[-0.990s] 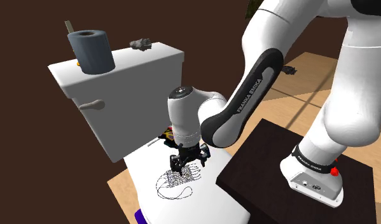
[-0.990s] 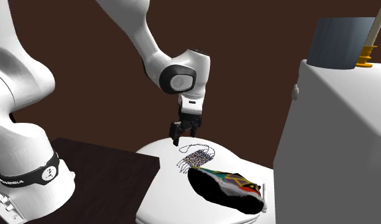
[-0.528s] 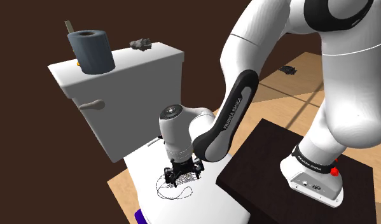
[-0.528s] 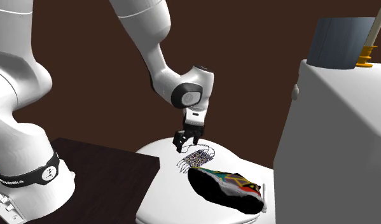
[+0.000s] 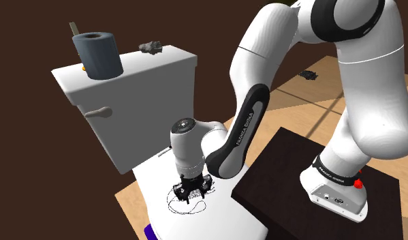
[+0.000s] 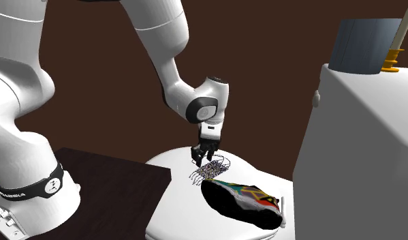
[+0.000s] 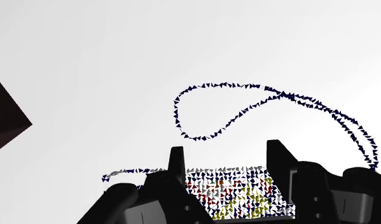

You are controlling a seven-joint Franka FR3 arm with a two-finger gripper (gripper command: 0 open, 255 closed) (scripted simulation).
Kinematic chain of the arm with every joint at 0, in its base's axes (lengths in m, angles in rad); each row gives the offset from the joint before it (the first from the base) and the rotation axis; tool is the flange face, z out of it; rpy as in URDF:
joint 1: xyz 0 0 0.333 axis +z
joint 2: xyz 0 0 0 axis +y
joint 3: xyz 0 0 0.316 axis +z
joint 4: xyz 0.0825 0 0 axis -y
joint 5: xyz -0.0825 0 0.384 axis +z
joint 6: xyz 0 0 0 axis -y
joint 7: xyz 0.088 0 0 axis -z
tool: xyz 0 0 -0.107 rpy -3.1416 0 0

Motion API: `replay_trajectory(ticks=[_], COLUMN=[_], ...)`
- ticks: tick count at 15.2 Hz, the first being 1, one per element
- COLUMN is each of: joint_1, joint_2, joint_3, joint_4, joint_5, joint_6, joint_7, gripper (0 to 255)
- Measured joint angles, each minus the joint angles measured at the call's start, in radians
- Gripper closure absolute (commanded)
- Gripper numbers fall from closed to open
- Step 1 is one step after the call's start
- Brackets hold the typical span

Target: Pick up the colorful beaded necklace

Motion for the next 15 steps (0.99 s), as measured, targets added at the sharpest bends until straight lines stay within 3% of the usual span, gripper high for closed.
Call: replay_trajectory(ticks=[7,14,15], joint_1=[0.018,-0.034,-0.034], joint_2=[0.003,-0.055,-0.056], joint_3=[-0.01,0.039,0.039], joint_4=[0.013,-0.024,-0.024], joint_5=[-0.01,0.044,0.044], joint_6=[-0.012,-0.081,-0.081], joint_7=[0.017,-0.025,-0.025], gripper=[255,255,0])
